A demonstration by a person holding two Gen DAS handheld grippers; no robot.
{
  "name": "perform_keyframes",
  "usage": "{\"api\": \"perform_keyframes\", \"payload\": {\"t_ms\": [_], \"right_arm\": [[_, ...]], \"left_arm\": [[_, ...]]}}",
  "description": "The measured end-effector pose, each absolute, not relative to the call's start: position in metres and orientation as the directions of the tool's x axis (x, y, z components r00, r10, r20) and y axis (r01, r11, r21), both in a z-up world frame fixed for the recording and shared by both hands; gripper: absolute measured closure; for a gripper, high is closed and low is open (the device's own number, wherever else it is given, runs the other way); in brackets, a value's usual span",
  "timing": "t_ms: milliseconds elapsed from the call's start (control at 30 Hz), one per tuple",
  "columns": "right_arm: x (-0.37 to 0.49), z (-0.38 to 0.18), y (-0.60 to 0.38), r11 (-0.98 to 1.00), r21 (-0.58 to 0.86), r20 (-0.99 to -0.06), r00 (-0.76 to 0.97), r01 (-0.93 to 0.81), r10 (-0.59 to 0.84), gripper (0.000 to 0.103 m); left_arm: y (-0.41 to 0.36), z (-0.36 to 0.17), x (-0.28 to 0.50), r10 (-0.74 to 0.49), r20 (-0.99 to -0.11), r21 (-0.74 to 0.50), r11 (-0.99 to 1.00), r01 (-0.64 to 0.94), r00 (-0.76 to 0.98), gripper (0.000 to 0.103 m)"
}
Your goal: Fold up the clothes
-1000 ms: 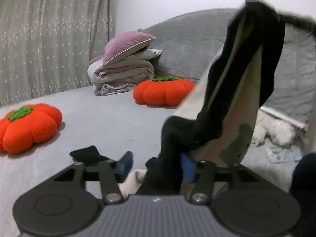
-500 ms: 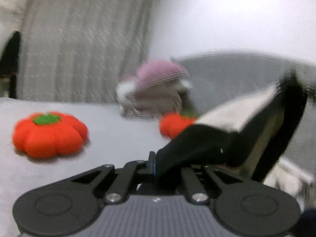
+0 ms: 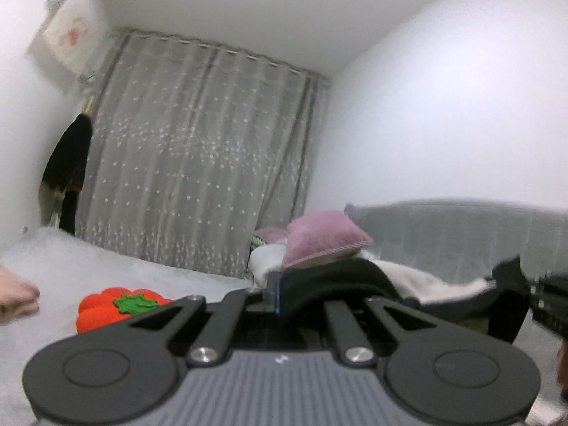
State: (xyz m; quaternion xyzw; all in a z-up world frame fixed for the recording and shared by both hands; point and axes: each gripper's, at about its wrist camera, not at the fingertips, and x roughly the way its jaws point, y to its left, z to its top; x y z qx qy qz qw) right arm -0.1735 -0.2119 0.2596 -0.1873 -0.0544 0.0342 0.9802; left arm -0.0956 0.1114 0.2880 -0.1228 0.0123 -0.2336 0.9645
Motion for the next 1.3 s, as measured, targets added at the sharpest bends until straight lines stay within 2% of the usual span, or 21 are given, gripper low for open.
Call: {"api": "perform_keyframes", "payload": {"t_ms": [167, 267, 500, 633, 767, 967, 1067, 1167, 1300], "right_arm": [[-0.178, 0.271, -0.191, 0.932, -0.353, 0.137, 0.981, -0.078, 0.134, 0.096], [-0.180, 0.276, -0.179, 0.919, -0.389, 0.168, 0.975, -0.069, 0.144, 0.096], [-0.198, 0.280, -0.189, 0.939, -0.340, 0.267, 0.952, -0.051, 0.149, 0.096], [-0.214, 0.280, -0.191, 0.935, -0.347, 0.279, 0.945, -0.068, 0.172, 0.096], [-0.221, 0.285, -0.197, 0.934, -0.343, 0.270, 0.941, -0.105, 0.205, 0.096], [-0.226, 0.303, -0.212, 0.945, -0.305, 0.306, 0.928, -0.115, 0.211, 0.096], [-0.215, 0.302, -0.219, 0.951, -0.284, 0.285, 0.937, -0.121, 0.204, 0.096], [-0.197, 0.287, -0.219, 0.954, -0.275, 0.233, 0.955, -0.117, 0.184, 0.096], [-0.153, 0.257, -0.227, 0.961, -0.245, 0.096, 0.983, -0.131, 0.159, 0.096]], "left_arm": [[0.128, 0.275, -0.079, -0.469, 0.030, -0.435, 0.789, 0.434, 0.883, 0.100], [0.133, 0.270, -0.079, -0.477, 0.026, -0.446, 0.781, 0.438, 0.878, 0.100], [0.149, 0.274, -0.100, -0.517, 0.114, -0.503, 0.706, 0.498, 0.848, 0.100], [0.147, 0.281, -0.122, -0.480, 0.128, -0.452, 0.751, 0.481, 0.868, 0.100], [0.136, 0.294, -0.141, -0.426, 0.121, -0.337, 0.832, 0.441, 0.897, 0.100], [0.125, 0.309, -0.145, -0.440, 0.135, -0.241, 0.855, 0.460, 0.888, 0.100], [0.119, 0.315, -0.147, -0.447, 0.141, -0.192, 0.863, 0.467, 0.883, 0.099], [0.112, 0.295, -0.124, -0.448, 0.064, -0.215, 0.866, 0.451, 0.892, 0.099], [0.098, 0.259, -0.071, -0.449, -0.107, -0.215, 0.882, 0.420, 0.887, 0.099]]}}
